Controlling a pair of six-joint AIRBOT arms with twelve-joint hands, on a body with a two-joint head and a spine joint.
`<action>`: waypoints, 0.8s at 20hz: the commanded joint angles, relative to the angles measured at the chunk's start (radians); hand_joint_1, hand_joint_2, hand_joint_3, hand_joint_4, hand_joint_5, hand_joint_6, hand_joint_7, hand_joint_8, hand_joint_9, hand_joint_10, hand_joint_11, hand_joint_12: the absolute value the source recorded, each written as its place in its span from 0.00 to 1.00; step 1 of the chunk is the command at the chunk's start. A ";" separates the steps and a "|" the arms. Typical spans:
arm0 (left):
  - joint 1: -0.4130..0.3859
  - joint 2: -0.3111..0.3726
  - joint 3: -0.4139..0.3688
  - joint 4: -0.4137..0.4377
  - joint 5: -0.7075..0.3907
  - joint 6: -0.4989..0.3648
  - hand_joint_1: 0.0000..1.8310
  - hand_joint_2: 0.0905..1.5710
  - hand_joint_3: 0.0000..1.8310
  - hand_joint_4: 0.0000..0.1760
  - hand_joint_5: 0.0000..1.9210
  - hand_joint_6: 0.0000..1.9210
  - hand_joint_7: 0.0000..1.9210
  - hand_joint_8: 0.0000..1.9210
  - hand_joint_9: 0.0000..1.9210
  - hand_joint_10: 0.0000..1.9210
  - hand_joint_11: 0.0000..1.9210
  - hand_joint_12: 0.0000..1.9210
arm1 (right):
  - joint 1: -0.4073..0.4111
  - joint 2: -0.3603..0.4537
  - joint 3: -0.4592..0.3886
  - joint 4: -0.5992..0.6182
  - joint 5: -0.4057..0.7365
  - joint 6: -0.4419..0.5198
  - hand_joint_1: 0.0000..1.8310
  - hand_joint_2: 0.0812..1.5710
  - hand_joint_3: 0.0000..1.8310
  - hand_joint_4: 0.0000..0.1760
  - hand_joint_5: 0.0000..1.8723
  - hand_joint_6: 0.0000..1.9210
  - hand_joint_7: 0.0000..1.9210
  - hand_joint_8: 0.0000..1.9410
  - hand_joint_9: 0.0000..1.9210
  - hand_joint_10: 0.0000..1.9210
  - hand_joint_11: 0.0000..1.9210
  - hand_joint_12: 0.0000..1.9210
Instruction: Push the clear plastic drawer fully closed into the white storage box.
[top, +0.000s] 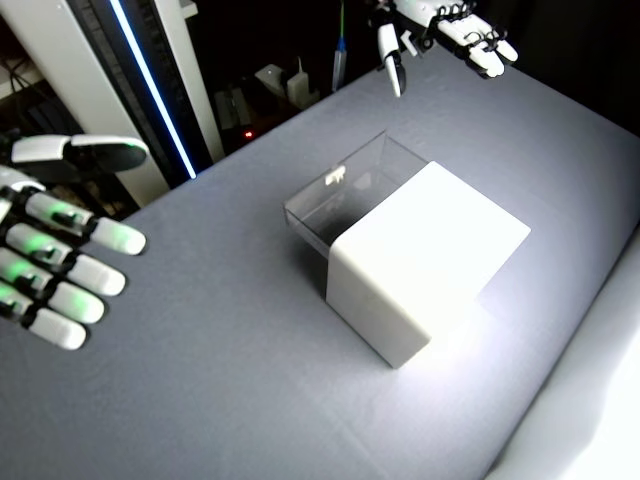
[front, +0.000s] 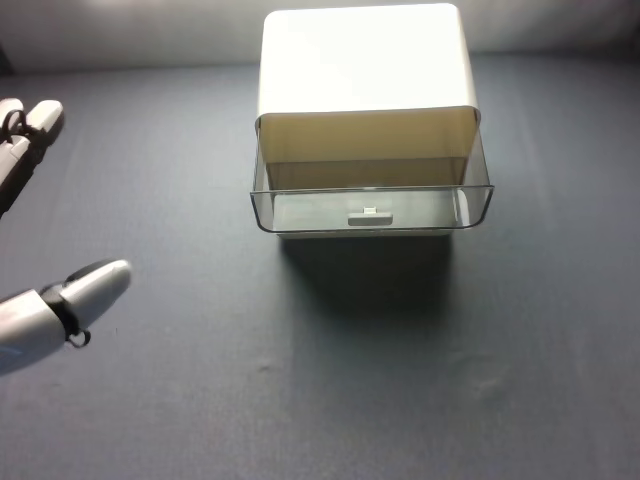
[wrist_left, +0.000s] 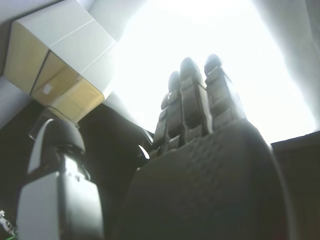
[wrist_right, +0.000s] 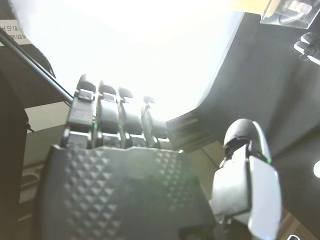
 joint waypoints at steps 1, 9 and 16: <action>-0.005 0.008 0.000 0.014 -0.123 -0.003 0.06 0.64 0.01 0.49 0.00 0.00 0.00 0.00 0.00 0.00 0.00 0.00 | 0.005 0.002 0.002 -0.010 0.125 0.008 0.10 0.67 0.01 1.00 0.00 0.00 0.00 0.00 0.00 0.00 0.00 0.00; -0.007 0.008 0.001 0.014 -0.123 -0.003 0.08 0.65 0.01 0.59 0.00 0.00 0.00 0.00 0.00 0.00 0.00 0.00 | -0.041 -0.011 0.011 -0.027 0.116 0.040 0.21 0.68 0.00 0.41 0.08 0.02 0.02 0.01 0.00 0.00 0.00 0.00; -0.009 0.007 0.002 0.006 -0.123 -0.003 0.07 0.68 0.01 0.50 0.00 0.00 0.00 0.00 0.00 0.00 0.00 0.00 | -0.031 -0.035 0.012 -0.101 0.019 0.030 0.17 0.67 0.00 0.44 0.07 0.00 0.00 0.00 0.00 0.00 0.00 0.00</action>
